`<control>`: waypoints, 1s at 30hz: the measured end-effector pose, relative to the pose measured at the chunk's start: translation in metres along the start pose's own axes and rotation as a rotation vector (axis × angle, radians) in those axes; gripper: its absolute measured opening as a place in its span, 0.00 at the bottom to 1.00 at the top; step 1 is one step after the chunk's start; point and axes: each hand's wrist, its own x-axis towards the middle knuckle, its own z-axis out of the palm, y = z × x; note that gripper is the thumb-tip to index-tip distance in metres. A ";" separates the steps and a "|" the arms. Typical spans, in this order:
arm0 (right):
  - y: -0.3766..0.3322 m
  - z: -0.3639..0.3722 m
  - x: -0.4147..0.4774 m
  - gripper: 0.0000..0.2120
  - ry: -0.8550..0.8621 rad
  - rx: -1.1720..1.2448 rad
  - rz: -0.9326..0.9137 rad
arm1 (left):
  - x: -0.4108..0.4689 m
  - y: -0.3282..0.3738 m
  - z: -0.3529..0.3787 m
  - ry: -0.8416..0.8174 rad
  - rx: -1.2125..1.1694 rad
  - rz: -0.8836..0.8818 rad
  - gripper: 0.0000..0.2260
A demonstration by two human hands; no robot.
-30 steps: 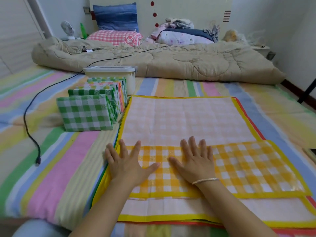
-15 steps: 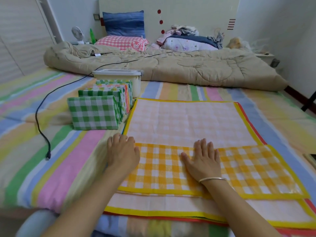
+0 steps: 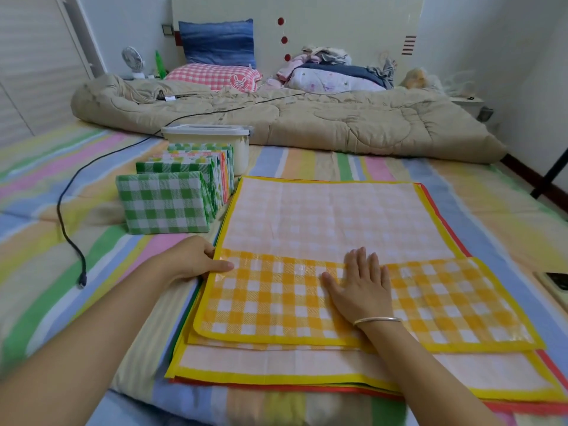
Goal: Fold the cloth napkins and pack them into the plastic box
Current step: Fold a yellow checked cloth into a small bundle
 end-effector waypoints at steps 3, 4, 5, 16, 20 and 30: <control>0.008 -0.005 0.001 0.39 -0.029 0.009 -0.026 | 0.000 -0.008 0.011 0.105 0.048 0.056 0.21; 0.017 -0.009 0.001 0.39 -0.032 -0.018 -0.026 | -0.001 -0.011 0.011 0.140 0.025 0.067 0.21; 0.032 -0.014 0.002 0.38 -0.025 -0.051 -0.010 | -0.001 -0.015 0.010 0.169 -0.006 0.065 0.21; 0.123 -0.036 0.008 0.38 -0.012 -0.063 0.178 | -0.029 0.044 0.040 0.537 0.764 0.038 0.33; 0.144 -0.045 0.020 0.24 0.259 0.031 0.106 | -0.049 0.105 0.091 0.334 0.564 0.712 0.31; 0.160 -0.101 0.057 0.20 -0.089 -0.341 0.076 | -0.042 0.207 0.154 0.062 0.705 0.863 0.27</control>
